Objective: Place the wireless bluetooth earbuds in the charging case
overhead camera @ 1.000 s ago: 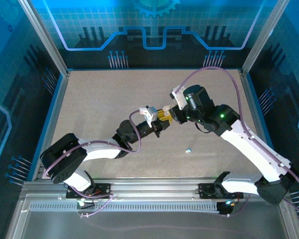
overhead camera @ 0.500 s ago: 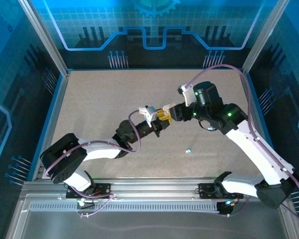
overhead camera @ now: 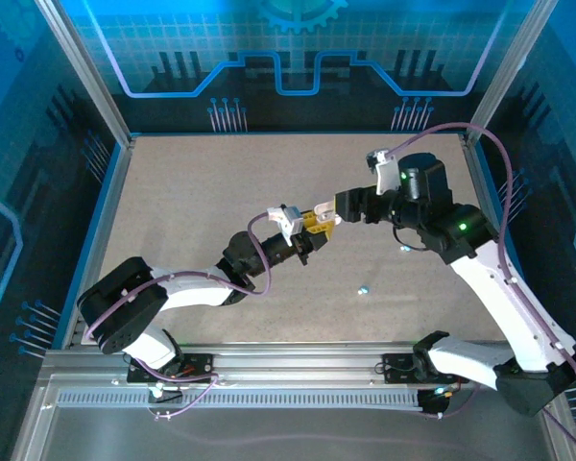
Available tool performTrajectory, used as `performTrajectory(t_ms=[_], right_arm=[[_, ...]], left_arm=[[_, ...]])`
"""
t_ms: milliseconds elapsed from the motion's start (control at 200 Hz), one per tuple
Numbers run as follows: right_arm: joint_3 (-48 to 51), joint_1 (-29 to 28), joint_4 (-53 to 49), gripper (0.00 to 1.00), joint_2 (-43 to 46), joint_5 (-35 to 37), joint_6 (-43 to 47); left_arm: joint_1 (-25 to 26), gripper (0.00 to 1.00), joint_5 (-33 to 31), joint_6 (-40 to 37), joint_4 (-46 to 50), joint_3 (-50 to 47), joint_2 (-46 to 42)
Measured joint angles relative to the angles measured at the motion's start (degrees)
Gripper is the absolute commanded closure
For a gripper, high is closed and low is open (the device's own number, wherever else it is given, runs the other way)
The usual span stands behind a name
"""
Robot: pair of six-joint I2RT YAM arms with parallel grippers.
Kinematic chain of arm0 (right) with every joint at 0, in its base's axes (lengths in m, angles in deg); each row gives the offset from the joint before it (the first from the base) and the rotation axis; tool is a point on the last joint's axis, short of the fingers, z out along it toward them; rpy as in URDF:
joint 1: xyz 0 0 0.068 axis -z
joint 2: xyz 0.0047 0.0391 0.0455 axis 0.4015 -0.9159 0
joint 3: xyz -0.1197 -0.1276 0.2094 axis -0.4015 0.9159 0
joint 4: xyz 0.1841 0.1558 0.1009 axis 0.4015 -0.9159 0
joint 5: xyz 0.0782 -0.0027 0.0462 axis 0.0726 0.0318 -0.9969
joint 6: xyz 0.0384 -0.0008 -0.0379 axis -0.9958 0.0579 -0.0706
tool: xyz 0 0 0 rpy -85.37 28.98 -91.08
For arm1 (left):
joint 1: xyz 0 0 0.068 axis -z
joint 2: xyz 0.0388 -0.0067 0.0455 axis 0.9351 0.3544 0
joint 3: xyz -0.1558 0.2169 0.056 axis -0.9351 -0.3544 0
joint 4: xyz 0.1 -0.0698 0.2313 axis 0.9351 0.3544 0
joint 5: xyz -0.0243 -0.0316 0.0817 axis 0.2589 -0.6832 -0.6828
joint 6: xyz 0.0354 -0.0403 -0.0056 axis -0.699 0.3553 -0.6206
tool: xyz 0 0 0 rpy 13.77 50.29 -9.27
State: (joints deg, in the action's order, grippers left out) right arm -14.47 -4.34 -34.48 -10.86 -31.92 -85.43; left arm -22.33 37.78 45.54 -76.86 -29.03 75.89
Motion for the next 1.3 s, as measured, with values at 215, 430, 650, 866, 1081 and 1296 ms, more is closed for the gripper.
performTrajectory(t_ms=[215, 430, 650, 866, 1081, 1296], right_arm=[[0.04, 3.93, -0.42, 0.26, 0.28, 2.84, -4.66], [-0.2, 9.42, -1.99, 0.25, -2.19, -2.21, -8.87], [-2.82, 11.58, -4.83, 0.25, -7.48, -9.75, -11.28], [-6.58, 11.58, -7.45, 0.24, -10.86, -15.08, -11.58], [-10.23, 11.58, -11.13, 0.25, -16.13, -19.63, -11.17], [-11.28, 11.58, -14.45, 0.25, -18.69, -21.62, -10.25]], left_arm=[[0.0, 0.77, 1.27, -0.98, -2.29, -0.02, 1.01], [0.0, 0.78, 3.06, -1.75, -2.49, -0.02, 1.55], [0.0, 0.77, 4.02, -3.21, -1.66, -0.02, 1.53], [0.0, 0.78, 4.48, -3.89, -0.7, -0.02, 1.49], [0.0, 0.78, 5.11, -3.98, 0.28, -0.02, 1.49], [0.0, 0.78, 5.55, -3.98, 0.33, -0.02, 1.49]])
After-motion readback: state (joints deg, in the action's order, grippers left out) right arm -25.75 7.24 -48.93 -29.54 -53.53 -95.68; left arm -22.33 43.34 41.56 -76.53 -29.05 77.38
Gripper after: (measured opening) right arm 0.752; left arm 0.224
